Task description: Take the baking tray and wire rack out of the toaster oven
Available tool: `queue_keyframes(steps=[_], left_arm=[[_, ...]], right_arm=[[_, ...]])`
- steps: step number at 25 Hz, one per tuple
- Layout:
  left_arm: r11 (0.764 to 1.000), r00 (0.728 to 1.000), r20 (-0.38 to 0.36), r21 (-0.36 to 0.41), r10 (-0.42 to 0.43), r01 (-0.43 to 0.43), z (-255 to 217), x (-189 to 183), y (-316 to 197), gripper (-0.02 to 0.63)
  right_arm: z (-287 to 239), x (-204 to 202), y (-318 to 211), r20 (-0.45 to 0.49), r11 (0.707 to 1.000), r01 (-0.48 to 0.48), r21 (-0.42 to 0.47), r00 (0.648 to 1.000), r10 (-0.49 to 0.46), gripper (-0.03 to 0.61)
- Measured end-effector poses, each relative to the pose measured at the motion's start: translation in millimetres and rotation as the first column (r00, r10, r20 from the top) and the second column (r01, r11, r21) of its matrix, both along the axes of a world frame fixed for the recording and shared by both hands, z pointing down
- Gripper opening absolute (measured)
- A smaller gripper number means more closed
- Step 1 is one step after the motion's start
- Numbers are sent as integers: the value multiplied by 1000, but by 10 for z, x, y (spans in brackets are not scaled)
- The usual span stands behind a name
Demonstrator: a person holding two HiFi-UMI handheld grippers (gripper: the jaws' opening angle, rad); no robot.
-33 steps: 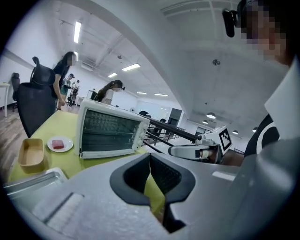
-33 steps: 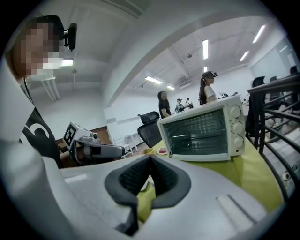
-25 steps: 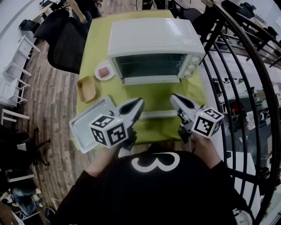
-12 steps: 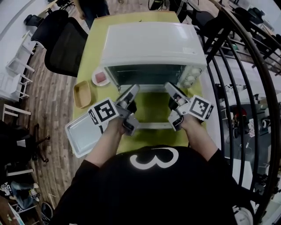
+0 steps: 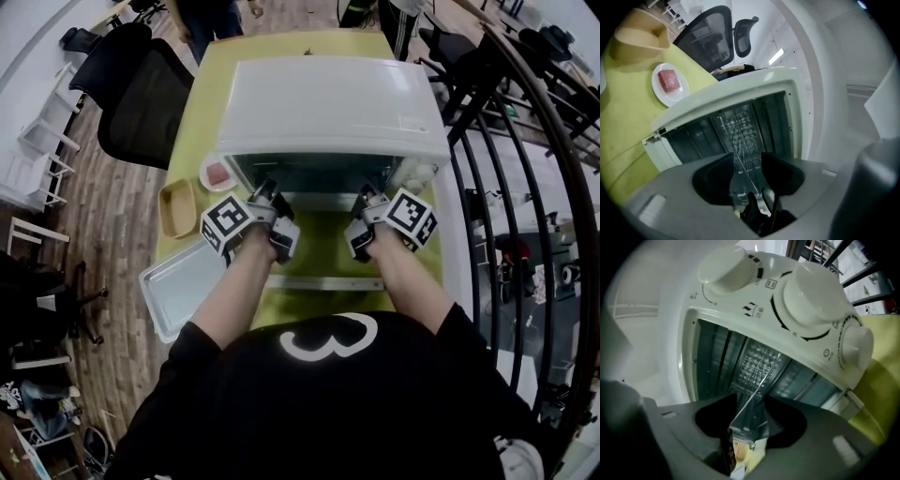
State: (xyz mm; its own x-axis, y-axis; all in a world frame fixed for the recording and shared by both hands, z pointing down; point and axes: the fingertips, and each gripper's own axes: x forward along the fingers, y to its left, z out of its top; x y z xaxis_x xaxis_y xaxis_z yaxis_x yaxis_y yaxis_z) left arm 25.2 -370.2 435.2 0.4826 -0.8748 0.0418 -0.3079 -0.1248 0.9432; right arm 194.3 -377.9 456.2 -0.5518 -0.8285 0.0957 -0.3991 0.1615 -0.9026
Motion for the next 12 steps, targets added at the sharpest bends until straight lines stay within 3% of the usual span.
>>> queue_keyframes(steps=[6, 12], left_arm=[[998, 997, -64, -40, -53, 51, 259, -74, -307, 186], [998, 992, -123, -51, -33, 27, 287, 66, -454, 186]], right_arm=[[91, -105, -319, 51, 1000, -19, -15, 999, 20, 184], [82, -155, -435, 95, 1000, -22, -10, 995, 23, 184]])
